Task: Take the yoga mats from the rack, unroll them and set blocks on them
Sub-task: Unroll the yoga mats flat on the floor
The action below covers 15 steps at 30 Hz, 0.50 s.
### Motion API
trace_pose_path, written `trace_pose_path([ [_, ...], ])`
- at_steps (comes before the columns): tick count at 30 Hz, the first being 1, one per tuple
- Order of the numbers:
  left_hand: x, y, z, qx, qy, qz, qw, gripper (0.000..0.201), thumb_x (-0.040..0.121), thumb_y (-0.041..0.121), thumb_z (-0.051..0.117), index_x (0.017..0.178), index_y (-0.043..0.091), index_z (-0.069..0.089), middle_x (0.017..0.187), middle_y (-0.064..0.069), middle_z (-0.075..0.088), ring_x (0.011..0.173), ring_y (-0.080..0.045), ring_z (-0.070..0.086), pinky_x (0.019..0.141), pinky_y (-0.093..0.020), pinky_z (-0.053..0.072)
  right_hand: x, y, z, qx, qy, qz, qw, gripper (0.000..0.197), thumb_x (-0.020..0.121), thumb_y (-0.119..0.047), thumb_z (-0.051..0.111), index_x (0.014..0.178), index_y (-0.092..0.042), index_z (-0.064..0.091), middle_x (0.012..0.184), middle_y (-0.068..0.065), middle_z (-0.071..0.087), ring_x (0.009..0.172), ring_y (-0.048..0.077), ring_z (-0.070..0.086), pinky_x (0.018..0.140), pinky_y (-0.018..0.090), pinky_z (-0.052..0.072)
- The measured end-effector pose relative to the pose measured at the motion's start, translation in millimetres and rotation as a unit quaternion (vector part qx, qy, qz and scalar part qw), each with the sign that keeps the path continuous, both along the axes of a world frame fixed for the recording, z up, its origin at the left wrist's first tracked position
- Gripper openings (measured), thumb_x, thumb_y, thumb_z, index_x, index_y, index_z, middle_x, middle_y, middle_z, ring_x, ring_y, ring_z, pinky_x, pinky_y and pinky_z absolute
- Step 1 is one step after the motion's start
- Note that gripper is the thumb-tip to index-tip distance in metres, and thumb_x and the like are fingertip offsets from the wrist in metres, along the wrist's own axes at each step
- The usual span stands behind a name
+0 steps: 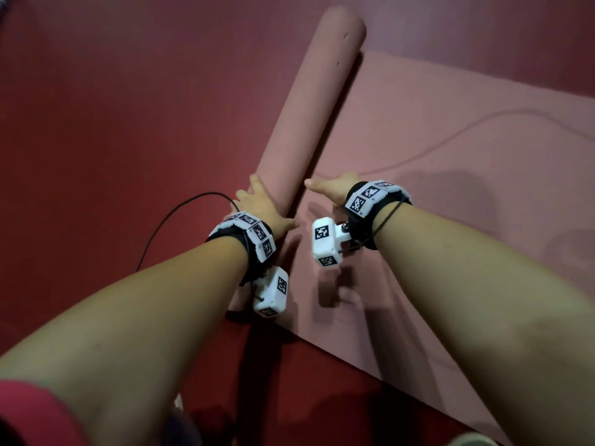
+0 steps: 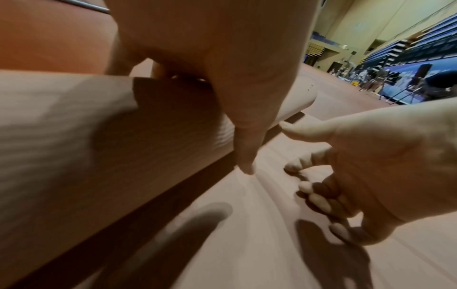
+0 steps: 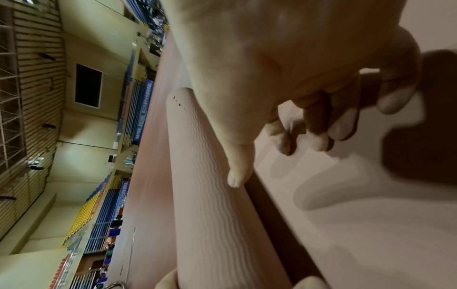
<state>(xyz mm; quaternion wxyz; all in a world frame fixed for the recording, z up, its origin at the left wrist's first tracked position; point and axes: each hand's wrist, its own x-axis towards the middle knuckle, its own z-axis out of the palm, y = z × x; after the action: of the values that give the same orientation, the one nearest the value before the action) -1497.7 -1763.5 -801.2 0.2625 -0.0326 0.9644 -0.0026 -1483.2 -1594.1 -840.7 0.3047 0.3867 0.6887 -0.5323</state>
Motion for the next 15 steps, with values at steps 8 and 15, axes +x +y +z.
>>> trace_pose_path([
  [8, -64.4, -60.8, -7.5, 0.074, -0.057, -0.047, 0.994, 0.105, 0.056, 0.065, 0.080, 0.138, 0.020, 0.033, 0.134, -0.013, 0.040, 0.125, -0.038, 0.043, 0.102, -0.050, 0.041, -12.7, -18.7, -14.8, 0.141, -0.026, -0.026, 0.989, 0.057, 0.079, -0.048, 0.075, 0.116, -0.007, 0.063, 0.110, 0.011, 0.066, 0.096, 0.027, 0.060, 0.080, 0.031, 0.043],
  [15, -84.3, -114.4, -1.8, 0.232, -0.112, -0.001, 0.966, 0.073, 0.058, 0.048, 0.079, 0.113, 0.024, 0.036, 0.107, -0.004, 0.059, 0.096, -0.032, 0.061, 0.087, -0.040, 0.053, -18.1, -91.8, 7.7, 0.249, 0.002, -0.037, 0.968, 0.020, 0.082, -0.020, 0.068, 0.101, -0.023, 0.065, 0.090, 0.003, 0.069, 0.087, 0.026, 0.067, 0.080, 0.033, 0.053],
])
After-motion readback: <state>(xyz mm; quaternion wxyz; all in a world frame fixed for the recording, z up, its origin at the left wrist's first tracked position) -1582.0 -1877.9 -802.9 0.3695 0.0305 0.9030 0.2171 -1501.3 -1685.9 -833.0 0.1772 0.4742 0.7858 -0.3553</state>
